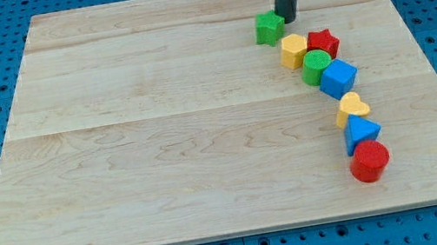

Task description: Push the group of blocks with green star

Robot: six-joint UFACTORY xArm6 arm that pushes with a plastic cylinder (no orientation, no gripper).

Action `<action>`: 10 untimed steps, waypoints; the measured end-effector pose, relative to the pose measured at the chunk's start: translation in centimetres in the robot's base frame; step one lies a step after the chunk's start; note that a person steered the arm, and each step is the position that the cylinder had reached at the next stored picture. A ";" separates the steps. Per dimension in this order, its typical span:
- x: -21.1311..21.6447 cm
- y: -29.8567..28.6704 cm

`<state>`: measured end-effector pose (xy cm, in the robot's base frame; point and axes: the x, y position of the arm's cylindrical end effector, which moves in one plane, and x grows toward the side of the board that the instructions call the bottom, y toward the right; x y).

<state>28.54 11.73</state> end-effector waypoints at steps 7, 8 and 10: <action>-3.5 -4.3; 0.5 -4.4; 1.8 3.6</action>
<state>30.38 15.28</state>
